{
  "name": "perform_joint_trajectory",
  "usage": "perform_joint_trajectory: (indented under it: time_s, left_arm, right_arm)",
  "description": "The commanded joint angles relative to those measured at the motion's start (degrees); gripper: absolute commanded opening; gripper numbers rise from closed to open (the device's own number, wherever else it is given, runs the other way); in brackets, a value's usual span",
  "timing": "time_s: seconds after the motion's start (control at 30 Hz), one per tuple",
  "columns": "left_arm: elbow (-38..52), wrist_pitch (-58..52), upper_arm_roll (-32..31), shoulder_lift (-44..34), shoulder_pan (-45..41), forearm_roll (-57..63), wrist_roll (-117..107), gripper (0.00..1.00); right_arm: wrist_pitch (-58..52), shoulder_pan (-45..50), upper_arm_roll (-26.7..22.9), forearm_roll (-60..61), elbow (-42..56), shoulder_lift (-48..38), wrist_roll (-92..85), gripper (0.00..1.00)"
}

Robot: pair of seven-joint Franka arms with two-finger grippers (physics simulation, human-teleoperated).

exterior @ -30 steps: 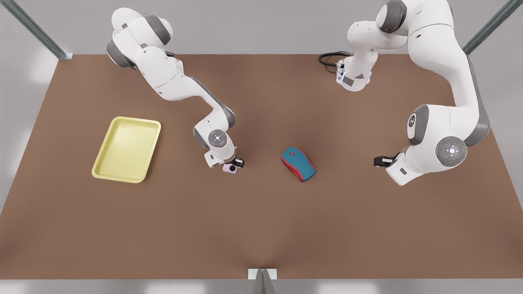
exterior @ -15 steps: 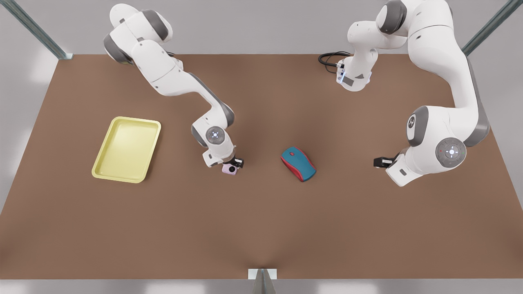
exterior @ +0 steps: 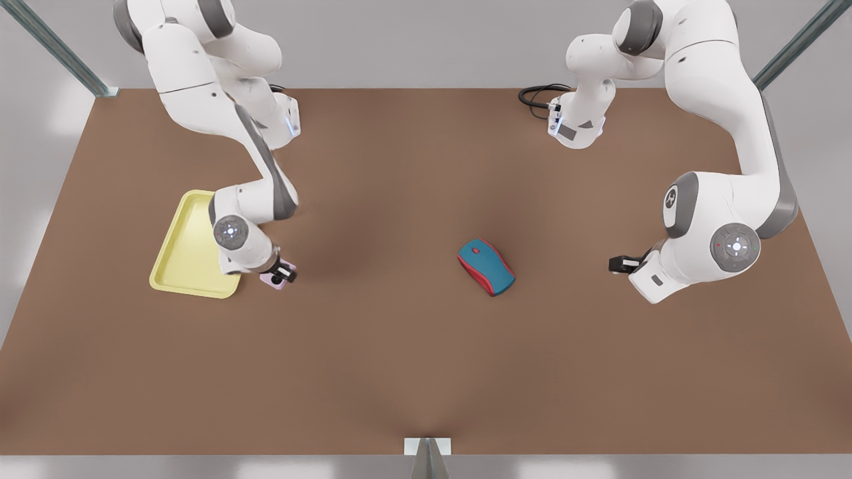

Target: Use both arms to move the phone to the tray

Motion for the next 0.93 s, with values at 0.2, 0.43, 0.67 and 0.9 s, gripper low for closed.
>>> perform_joint_trajectory:
  time_s: [0.2,0.43,0.67,0.9]
  left_arm:
    - [0.03,0.03,0.0,0.02,0.0,-0.07,-0.03,1.0]
    - [-0.06,0.64,0.0,0.2,0.0,0.02,-0.03,1.0]
    - [0.03,0.73,0.0,-0.07,-0.08,0.02,-0.03,1.0]
    - [1.17,0.38,0.0,-0.51,-0.17,0.72,-0.21,1.0]
  right_arm:
    - [-5.82,-7.0,-15.33,3.31,-2.93,-3.29,-67.26,0.76]
    - [-8.1,-8.76,-15.42,3.39,-2.93,-3.56,-71.75,1.0]
    - [-35.14,-4.98,-11.28,3.57,30.79,-3.91,-58.76,1.0]
    - [-49.23,-6.12,-7.24,2.43,40.75,-8.57,-53.2,1.0]
